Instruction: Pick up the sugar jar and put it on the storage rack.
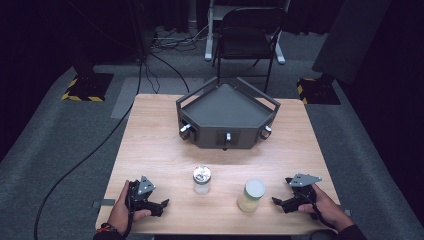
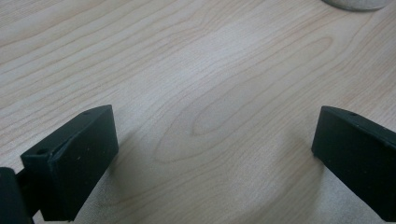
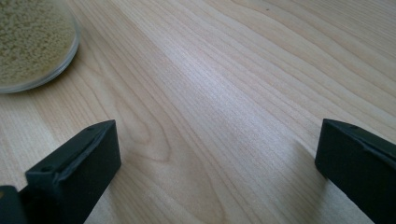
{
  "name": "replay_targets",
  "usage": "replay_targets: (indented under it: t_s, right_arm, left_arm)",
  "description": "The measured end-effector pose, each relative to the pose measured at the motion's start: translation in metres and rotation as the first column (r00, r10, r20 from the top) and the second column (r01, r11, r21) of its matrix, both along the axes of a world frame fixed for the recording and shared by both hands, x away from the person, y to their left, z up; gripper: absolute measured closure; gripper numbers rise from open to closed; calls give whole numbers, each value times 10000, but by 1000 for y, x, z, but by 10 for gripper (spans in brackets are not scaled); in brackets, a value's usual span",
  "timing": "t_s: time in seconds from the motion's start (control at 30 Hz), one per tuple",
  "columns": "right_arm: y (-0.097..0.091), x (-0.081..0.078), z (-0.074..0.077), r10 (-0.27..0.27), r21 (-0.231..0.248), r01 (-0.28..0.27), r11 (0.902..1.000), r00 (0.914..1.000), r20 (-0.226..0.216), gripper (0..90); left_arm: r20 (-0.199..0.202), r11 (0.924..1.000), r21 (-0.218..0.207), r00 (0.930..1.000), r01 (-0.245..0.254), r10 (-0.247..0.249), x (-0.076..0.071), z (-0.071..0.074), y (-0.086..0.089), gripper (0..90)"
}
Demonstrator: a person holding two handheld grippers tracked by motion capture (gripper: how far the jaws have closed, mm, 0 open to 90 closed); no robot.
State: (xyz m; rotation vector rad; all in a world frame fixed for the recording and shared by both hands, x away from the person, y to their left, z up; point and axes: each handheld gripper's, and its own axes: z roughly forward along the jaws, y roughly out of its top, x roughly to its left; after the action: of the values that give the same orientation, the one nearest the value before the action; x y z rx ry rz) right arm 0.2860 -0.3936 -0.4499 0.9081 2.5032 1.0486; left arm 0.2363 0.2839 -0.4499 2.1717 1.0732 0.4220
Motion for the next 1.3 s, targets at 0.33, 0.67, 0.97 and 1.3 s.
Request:
replay_targets:
  t_s: [0.33,0.67,0.97,1.3]
  right_arm:
    - [0,0,0,1,-3,-1,10000,10000,3,0]
    - [0,0,0,10,-2,-10,10000,10000,5,0]
    - [0,0,0,7,-1,-7,10000,10000,5,0]
    - [-1,0,0,6,-8,-6,10000,10000,-6,0]
  left_arm:
    - [1,10000,7,10000,-12,12,0,0,0,0]
    - [-3,10000,5,10000,-68,68,0,0,-1,0]
    - [-12,9997,31,9997,-224,224,-2,1,-3,1]
    - [88,9991,-74,9991,-407,407,-6,7,-6,20]
